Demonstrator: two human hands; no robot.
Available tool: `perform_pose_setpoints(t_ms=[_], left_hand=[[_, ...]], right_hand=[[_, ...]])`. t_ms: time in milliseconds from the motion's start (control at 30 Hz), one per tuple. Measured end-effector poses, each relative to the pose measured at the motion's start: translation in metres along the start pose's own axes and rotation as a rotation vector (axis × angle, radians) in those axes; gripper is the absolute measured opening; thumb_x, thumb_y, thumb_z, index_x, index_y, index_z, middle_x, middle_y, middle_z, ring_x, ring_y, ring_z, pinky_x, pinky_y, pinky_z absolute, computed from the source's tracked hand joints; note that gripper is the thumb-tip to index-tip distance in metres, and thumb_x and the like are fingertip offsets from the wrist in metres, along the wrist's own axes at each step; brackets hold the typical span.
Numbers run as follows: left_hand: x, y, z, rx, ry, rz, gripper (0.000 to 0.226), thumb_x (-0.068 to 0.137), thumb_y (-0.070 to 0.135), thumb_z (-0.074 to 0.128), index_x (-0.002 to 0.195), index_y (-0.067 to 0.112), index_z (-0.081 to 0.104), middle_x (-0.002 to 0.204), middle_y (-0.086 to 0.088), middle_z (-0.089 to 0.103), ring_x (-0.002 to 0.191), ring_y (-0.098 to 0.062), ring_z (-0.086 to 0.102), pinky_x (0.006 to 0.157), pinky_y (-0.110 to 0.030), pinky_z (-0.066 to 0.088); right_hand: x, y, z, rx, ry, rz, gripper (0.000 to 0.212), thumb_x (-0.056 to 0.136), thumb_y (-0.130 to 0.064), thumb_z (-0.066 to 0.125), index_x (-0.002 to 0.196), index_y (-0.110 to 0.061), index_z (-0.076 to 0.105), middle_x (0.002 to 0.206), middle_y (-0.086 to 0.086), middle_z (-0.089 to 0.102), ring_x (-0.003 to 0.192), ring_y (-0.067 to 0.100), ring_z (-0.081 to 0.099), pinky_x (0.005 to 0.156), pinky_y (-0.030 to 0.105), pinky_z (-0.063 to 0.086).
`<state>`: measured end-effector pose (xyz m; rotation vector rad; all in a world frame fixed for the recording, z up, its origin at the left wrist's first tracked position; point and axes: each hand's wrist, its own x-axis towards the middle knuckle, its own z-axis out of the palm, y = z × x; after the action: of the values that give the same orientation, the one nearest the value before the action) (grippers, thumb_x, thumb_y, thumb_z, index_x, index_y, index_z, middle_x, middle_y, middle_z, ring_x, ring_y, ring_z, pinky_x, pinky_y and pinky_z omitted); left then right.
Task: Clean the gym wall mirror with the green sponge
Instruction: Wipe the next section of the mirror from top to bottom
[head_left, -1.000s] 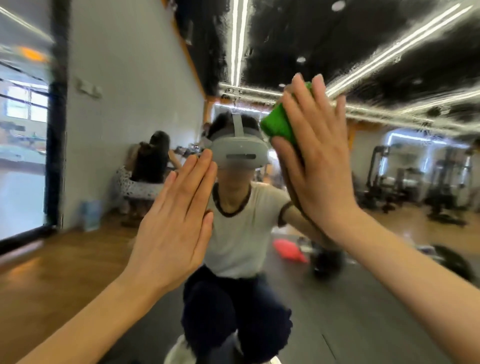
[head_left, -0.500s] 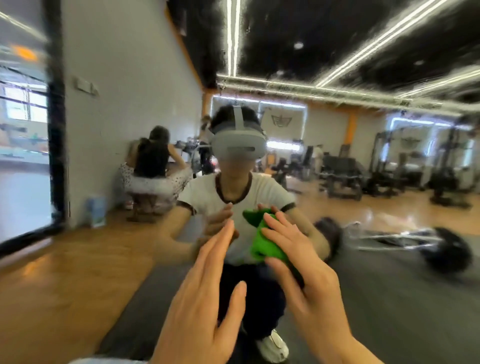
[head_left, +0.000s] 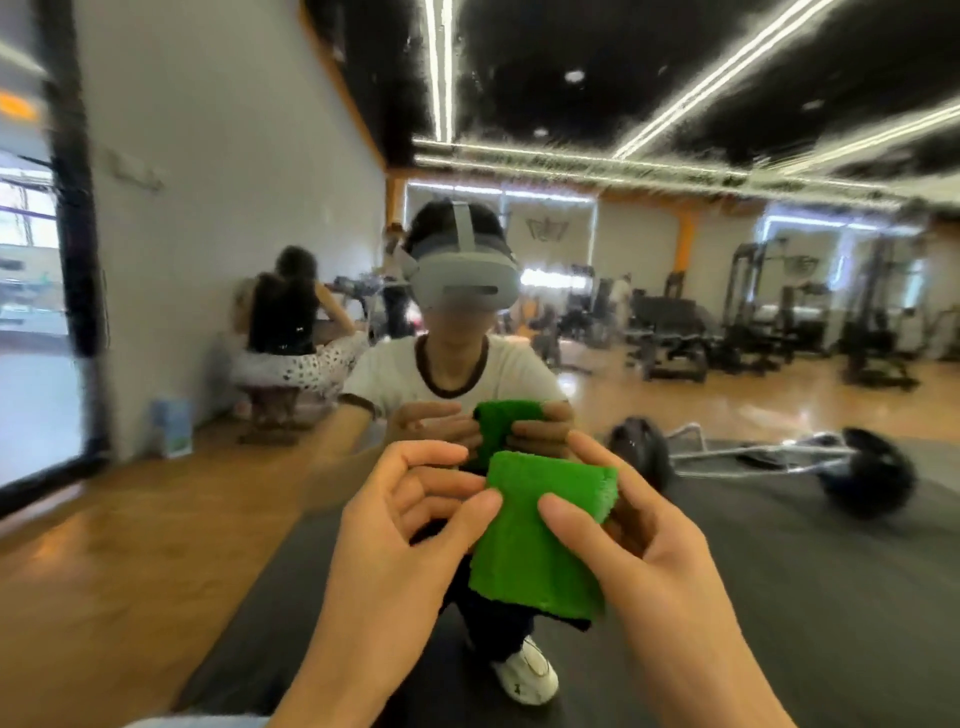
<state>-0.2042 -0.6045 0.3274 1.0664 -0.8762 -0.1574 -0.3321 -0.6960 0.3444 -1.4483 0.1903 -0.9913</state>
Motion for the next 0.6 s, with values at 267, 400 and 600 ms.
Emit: perform_pose_setpoints(t_ms=[267, 400, 600], left_hand=[[0.018, 0.008, 0.034, 0.244, -0.046, 0.251, 0.033, 0.086, 0.005, 0.075, 0.100, 0.032, 0.063, 0.092, 0.012, 0.070, 0.091, -0.006, 0.070, 0.072, -0.022, 0.056], [0.024, 0.008, 0.035, 0.410, -0.070, 0.383, 0.038, 0.091, 0.006, 0.071, 0.116, 0.033, 0.062, 0.111, 0.022, 0.067, 0.109, 0.001, 0.065, 0.089, -0.017, 0.053], [0.043, 0.001, 0.001, 0.946, 0.008, 0.818, 0.052, 0.097, 0.011, 0.057, 0.148, 0.019, 0.049, 0.160, 0.009, 0.037, 0.153, -0.012, 0.023, 0.125, -0.032, 0.014]], right_hand=[[0.027, 0.010, -0.016, -0.428, 0.298, -0.643, 0.054, 0.085, -0.007, 0.075, 0.120, -0.043, 0.054, 0.108, -0.033, 0.062, 0.095, -0.005, 0.064, 0.075, 0.007, 0.048], [0.065, 0.028, -0.027, -0.756, 0.485, -0.967, 0.029, 0.088, -0.009, 0.075, 0.115, -0.017, 0.066, 0.122, -0.004, 0.056, 0.111, 0.015, 0.051, 0.092, 0.029, 0.041], [0.074, 0.059, -0.018, -0.943, 0.507, -1.068, 0.034, 0.105, -0.017, 0.046, 0.110, 0.004, 0.073, 0.114, 0.017, 0.068, 0.110, 0.026, 0.054, 0.099, 0.032, 0.040]])
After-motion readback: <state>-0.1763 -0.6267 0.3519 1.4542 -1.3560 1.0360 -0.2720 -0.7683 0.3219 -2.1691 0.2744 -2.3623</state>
